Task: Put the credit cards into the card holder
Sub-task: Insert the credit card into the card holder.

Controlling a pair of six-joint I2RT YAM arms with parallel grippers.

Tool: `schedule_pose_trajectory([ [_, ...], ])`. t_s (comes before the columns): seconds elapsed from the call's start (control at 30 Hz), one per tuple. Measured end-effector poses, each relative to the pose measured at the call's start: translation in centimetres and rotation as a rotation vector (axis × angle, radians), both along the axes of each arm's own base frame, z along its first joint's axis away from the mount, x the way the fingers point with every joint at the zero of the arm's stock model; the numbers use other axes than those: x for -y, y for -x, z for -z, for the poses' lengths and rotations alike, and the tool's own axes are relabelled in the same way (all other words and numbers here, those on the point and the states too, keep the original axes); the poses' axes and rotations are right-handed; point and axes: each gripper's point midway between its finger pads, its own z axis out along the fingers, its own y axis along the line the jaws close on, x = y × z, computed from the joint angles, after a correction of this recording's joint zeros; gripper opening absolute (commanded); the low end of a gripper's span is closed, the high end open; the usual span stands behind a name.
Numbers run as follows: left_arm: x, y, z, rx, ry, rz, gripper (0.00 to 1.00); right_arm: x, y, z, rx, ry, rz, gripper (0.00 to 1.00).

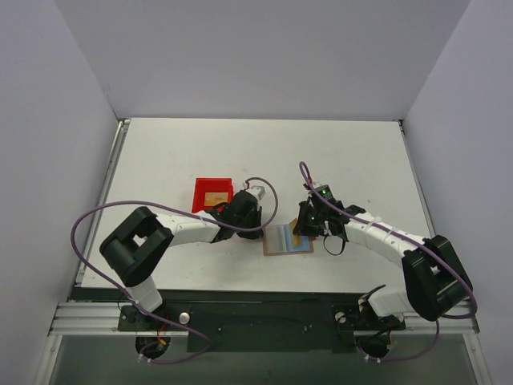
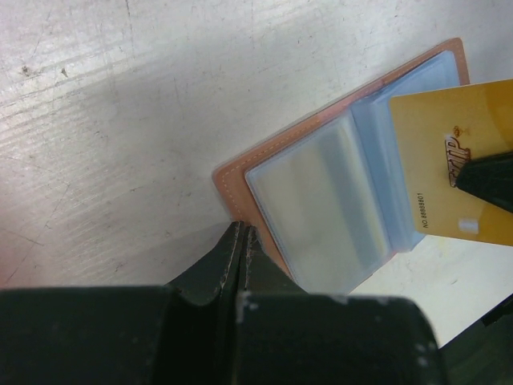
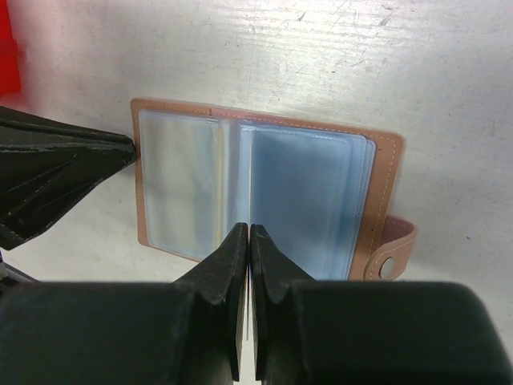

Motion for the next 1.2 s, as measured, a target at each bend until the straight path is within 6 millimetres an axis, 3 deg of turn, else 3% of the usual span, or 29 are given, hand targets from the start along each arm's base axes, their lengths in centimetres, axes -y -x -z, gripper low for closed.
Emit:
schedule_pose_trajectory([
  [0.37,-0.2,0.2,0.4,-0.006,-0.001,-0.005,0.00,-0.3,-0.9,-0.3,0.005,-0.093,0.030,0.00],
  [1.2,-0.1,0.2,0.3,-0.005,0.004,-0.007,0.00,-1.8,0.1,1.5,-0.072,-0.225,-0.002,0.00],
])
